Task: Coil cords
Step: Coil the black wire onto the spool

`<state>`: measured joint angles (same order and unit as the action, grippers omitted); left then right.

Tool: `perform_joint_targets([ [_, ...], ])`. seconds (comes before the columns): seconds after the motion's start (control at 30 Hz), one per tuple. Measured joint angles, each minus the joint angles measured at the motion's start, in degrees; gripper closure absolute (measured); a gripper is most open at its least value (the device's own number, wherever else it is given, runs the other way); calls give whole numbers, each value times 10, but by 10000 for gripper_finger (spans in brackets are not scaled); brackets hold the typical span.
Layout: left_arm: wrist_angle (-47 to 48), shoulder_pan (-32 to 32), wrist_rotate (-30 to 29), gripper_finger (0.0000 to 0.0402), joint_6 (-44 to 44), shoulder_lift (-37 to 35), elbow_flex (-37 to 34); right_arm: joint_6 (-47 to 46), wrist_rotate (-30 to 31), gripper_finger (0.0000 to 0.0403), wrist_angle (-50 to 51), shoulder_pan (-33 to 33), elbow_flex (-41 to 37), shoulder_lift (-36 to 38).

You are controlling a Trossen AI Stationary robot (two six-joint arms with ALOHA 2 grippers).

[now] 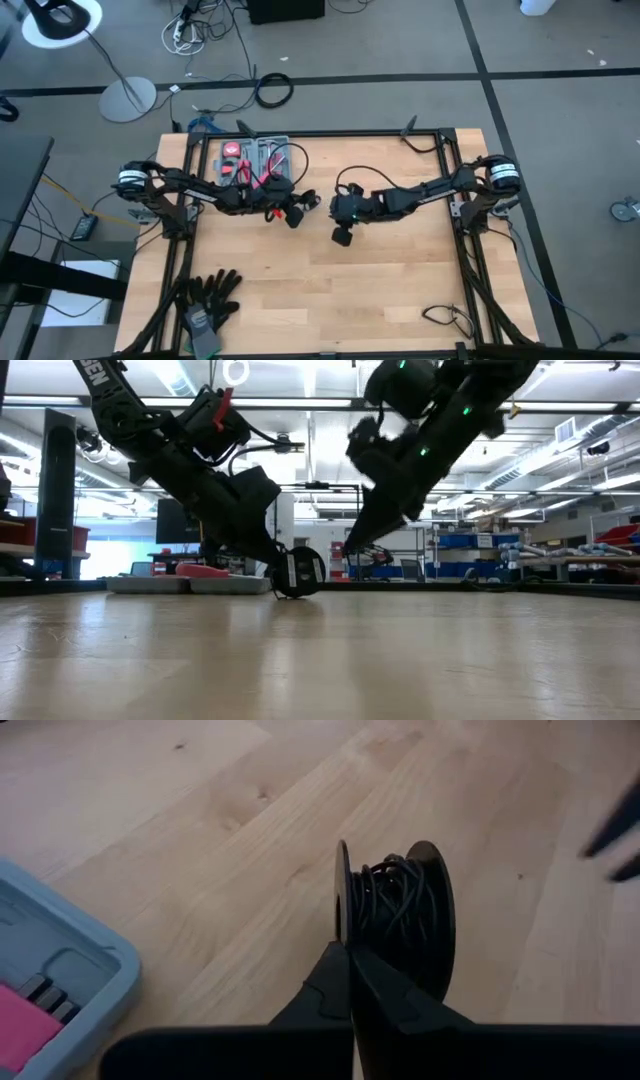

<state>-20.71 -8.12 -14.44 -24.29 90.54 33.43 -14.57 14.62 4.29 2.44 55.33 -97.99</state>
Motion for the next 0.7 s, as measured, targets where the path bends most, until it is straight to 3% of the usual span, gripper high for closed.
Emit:
perform_joint_targets([
  [0.17, 0, 0, 0, 401, 0, 0, 0, -2, 97, 364, 33, 44, -7, 29],
  [0.33, -1, 0, 0, 401, 0, 0, 0, -52, 158, 371, -61, 74, -82, 43],
  [0.53, -6, 0, 1, 401, 0, 0, 0, -103, 153, 368, -417, 81, -208, -8],
  [0.7, -7, 0, 0, 401, 0, 0, 0, -86, 114, 355, -639, 78, -225, -105],
])
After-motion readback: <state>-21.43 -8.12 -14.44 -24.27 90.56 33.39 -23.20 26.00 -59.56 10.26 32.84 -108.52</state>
